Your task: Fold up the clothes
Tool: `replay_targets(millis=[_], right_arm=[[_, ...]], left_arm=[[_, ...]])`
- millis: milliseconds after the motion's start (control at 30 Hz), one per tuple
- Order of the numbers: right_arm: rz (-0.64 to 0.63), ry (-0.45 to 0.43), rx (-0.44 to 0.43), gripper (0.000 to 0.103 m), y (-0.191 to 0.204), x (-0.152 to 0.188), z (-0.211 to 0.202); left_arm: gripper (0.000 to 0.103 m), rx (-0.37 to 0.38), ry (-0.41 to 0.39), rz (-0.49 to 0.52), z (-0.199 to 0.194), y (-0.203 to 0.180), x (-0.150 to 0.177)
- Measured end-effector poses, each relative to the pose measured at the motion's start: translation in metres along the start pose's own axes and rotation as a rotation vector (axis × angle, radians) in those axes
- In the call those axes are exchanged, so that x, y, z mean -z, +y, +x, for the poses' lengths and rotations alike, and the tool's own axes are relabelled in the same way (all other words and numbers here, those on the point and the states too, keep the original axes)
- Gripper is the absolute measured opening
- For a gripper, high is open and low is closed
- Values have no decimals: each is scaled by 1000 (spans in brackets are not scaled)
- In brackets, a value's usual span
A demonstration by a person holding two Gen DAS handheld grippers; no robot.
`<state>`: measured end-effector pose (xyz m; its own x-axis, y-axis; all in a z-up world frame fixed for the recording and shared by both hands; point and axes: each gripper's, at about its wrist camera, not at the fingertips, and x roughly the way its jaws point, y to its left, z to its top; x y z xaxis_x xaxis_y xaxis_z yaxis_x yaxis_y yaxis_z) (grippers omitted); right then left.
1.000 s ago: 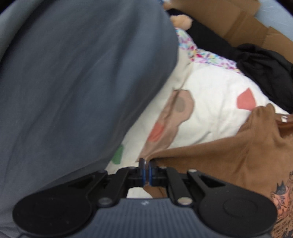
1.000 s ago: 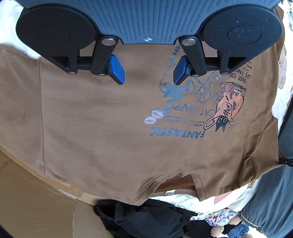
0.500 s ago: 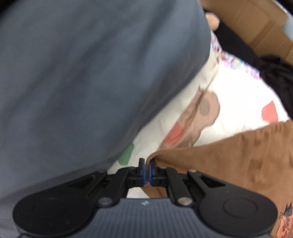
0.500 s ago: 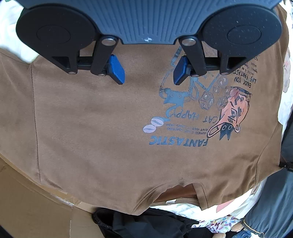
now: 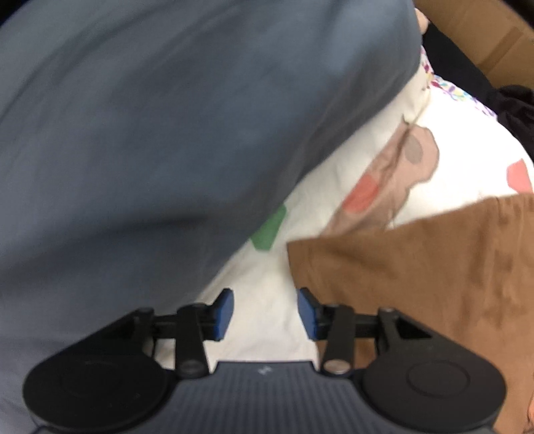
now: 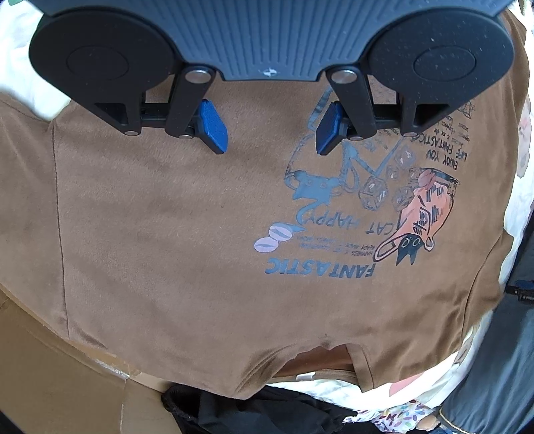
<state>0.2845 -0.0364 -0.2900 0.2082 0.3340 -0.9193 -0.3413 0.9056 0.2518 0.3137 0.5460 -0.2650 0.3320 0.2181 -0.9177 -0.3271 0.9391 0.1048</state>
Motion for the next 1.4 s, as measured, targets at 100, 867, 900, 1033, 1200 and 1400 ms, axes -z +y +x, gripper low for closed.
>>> replay_targets(millis=[100, 867, 900, 1033, 1200, 1400], right_arm=[[-4, -9, 0, 64, 2, -2, -4], [-30, -18, 2, 64, 8, -4, -11], [-31, -18, 3, 64, 8, -4, -11], [-34, -19, 4, 64, 9, -4, -12], [-38, -19, 5, 64, 10, -4, -13], [-44, -20, 6, 64, 10, -4, -13]], left_arm=[[45, 45, 14, -14, 0, 8, 17], [55, 298, 48, -129, 20, -35, 75], [55, 302, 46, -126, 19, -38, 75], [8, 349, 44, -111, 15, -42, 77], [1, 346, 51, -106, 5, -34, 79], [1, 280, 45, -120, -7, -3, 73]])
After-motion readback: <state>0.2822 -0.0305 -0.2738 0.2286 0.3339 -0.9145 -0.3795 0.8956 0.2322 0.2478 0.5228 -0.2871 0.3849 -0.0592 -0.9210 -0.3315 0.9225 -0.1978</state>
